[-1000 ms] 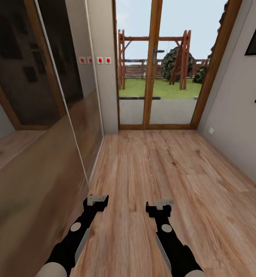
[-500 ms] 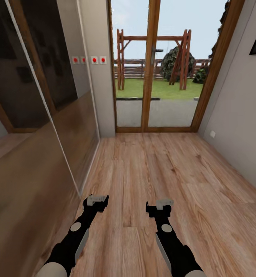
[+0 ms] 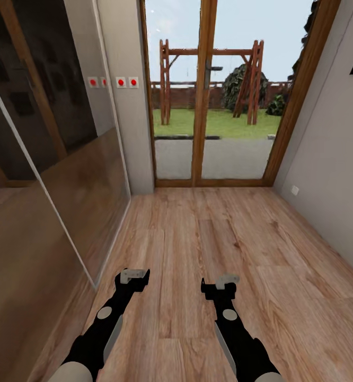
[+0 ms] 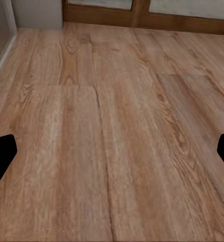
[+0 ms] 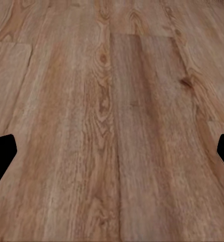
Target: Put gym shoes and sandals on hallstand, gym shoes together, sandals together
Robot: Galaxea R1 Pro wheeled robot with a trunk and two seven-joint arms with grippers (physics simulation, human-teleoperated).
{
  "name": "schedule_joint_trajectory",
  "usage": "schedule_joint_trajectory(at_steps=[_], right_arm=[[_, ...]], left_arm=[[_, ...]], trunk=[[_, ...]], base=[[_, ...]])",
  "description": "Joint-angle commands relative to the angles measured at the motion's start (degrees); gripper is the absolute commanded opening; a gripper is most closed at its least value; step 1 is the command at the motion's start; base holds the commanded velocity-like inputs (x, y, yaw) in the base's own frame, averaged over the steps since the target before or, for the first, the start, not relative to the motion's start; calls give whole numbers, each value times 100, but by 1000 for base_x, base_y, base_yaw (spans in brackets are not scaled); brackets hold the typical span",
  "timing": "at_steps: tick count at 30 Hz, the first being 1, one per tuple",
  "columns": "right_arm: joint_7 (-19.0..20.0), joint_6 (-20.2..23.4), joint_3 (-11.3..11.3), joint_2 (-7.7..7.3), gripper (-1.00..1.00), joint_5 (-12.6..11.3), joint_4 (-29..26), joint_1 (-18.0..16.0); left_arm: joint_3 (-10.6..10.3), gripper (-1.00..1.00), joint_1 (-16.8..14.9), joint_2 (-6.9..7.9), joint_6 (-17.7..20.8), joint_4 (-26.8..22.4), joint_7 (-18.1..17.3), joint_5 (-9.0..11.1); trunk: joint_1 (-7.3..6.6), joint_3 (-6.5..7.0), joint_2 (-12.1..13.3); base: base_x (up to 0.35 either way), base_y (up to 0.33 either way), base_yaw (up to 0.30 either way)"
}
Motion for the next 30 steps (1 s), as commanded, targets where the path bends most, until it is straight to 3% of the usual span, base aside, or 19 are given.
schedule_joint_trajectory(at_steps=[1,12,23,30], right_arm=[[-33,5,9,0,100,43,3,-3],[-34,5,12,0,100,38,22,-3],[-32,9,6,0,100,38,21,-3],[-32,13,4,0,100,38,29,-3]], left_arm=[[39,100,-3,-8,-16,1,-47,-36],[39,100,-3,-4,-16,2,-47,-36],[39,100,-5,-4,-16,2,-47,-36],[39,100,0,-4,-16,-5,-47,-36]], trunk=[[2,-5,-2],[2,-5,-2],[2,-5,-2],[2,-5,-2]], base=[[310,-145,0],[310,-145,-40],[298,-125,-248],[79,-23,-266]])
